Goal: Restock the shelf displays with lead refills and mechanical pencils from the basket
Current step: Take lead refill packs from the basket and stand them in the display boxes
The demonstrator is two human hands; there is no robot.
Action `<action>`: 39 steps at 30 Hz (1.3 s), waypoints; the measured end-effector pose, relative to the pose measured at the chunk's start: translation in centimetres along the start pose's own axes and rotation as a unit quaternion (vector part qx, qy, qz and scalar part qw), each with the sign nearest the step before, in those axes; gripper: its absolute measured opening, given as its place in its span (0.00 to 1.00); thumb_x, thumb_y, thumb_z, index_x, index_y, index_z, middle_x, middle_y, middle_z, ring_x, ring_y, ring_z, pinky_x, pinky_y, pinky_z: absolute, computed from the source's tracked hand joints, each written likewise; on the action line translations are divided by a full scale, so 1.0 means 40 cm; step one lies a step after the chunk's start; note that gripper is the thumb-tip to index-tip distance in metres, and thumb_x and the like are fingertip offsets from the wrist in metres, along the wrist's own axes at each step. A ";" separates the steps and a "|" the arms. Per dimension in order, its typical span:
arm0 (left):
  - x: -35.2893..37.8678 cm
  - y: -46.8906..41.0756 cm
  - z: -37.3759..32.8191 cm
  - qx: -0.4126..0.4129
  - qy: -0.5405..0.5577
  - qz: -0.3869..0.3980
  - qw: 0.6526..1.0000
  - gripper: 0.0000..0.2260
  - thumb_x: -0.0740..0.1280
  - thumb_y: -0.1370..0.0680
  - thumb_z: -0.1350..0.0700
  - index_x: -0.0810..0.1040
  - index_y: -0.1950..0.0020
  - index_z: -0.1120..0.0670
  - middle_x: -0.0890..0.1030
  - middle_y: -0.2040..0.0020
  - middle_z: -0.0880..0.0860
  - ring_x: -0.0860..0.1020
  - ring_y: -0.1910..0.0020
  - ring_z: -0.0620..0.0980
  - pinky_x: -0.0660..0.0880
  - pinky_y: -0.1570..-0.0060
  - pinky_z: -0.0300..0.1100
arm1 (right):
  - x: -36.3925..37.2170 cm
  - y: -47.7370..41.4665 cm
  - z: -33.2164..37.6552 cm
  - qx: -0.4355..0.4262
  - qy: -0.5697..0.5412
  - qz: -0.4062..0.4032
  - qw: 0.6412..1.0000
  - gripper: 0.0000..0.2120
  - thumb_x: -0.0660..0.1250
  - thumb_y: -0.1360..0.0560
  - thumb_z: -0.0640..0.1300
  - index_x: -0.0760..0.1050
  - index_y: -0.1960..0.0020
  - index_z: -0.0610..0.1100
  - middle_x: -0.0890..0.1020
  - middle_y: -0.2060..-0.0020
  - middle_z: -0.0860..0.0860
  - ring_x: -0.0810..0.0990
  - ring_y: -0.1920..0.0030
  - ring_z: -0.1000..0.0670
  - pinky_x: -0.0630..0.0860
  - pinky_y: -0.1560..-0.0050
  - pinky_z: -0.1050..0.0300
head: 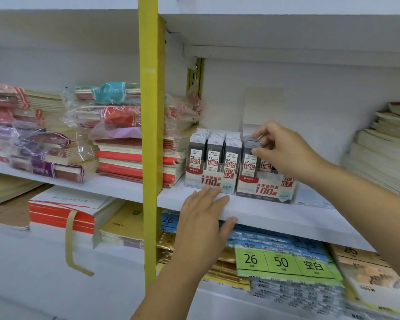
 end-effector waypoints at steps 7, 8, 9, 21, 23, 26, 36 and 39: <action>-0.001 0.000 -0.002 0.014 0.018 -0.012 1.000 0.22 0.66 0.20 0.44 0.73 0.27 0.49 0.71 0.25 0.47 0.63 0.23 0.46 0.43 0.26 0.37 | -0.009 0.003 0.000 -0.040 0.196 -0.073 0.977 0.15 0.68 0.24 0.50 0.77 0.37 0.53 0.70 0.50 0.55 0.61 0.45 0.53 0.62 0.47 0.57; -0.009 0.001 -0.004 0.014 0.026 -0.018 0.999 0.21 0.67 0.19 0.46 0.73 0.27 0.50 0.72 0.26 0.47 0.65 0.24 0.47 0.46 0.25 0.37 | -0.017 0.016 0.008 -0.047 0.186 -0.082 0.978 0.17 0.67 0.23 0.49 0.76 0.35 0.52 0.70 0.49 0.55 0.62 0.44 0.52 0.61 0.45 0.58; -0.022 0.003 -0.007 0.012 0.035 -0.028 0.999 0.20 0.68 0.20 0.49 0.75 0.28 0.50 0.74 0.28 0.48 0.67 0.26 0.47 0.51 0.25 0.38 | -0.027 0.037 0.018 -0.055 0.163 -0.100 0.980 0.17 0.66 0.22 0.48 0.75 0.34 0.51 0.71 0.48 0.54 0.63 0.42 0.51 0.60 0.44 0.59; 0.145 0.410 0.101 -0.107 0.062 0.241 0.963 0.20 0.66 0.19 0.50 0.70 0.27 0.49 0.78 0.38 0.47 0.75 0.42 0.44 0.72 0.45 0.36 | 0.249 0.605 -0.212 0.108 -0.126 0.054 0.985 0.10 0.65 0.21 0.43 0.76 0.50 0.59 0.80 0.61 0.57 0.76 0.62 0.59 0.69 0.66 0.65; 0.219 0.519 0.133 -0.165 0.066 0.314 0.933 0.23 0.66 0.19 0.49 0.67 0.25 0.50 0.78 0.37 0.49 0.76 0.42 0.46 0.73 0.45 0.39 | 0.359 0.717 -0.303 0.186 -0.113 0.132 0.967 0.08 0.63 0.20 0.44 0.77 0.46 0.55 0.79 0.59 0.57 0.76 0.62 0.59 0.70 0.65 0.63; 0.330 0.672 0.165 -0.253 0.094 0.374 0.887 0.24 0.67 0.19 0.50 0.66 0.25 0.50 0.78 0.37 0.51 0.78 0.42 0.49 0.76 0.43 0.45 | 0.514 0.875 -0.409 0.272 -0.096 0.228 0.930 0.09 0.63 0.21 0.42 0.77 0.43 0.50 0.80 0.52 0.56 0.79 0.55 0.56 0.73 0.57 0.62; 0.600 0.994 0.230 -0.396 0.114 0.484 0.772 0.22 0.72 0.22 0.50 0.73 0.29 0.50 0.79 0.40 0.50 0.80 0.50 0.46 0.75 0.49 0.39 | 0.836 1.249 -0.533 0.408 -0.065 0.458 0.787 0.19 0.67 0.23 0.49 0.71 0.33 0.49 0.78 0.42 0.47 0.77 0.45 0.46 0.75 0.46 0.53; 0.640 1.026 0.224 -0.412 0.105 0.506 0.751 0.23 0.71 0.22 0.49 0.72 0.29 0.51 0.79 0.39 0.52 0.80 0.48 0.49 0.75 0.47 0.41 | 0.861 1.305 -0.539 0.391 -0.033 0.471 0.790 0.23 0.69 0.24 0.52 0.68 0.31 0.49 0.76 0.42 0.46 0.75 0.44 0.46 0.72 0.48 0.56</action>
Point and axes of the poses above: each hand's wrist, its own y-axis away from the middle knuckle, its own x-axis out of the palm, z = x × y, the point moved 5 cm from there along -y, towards the middle knuckle
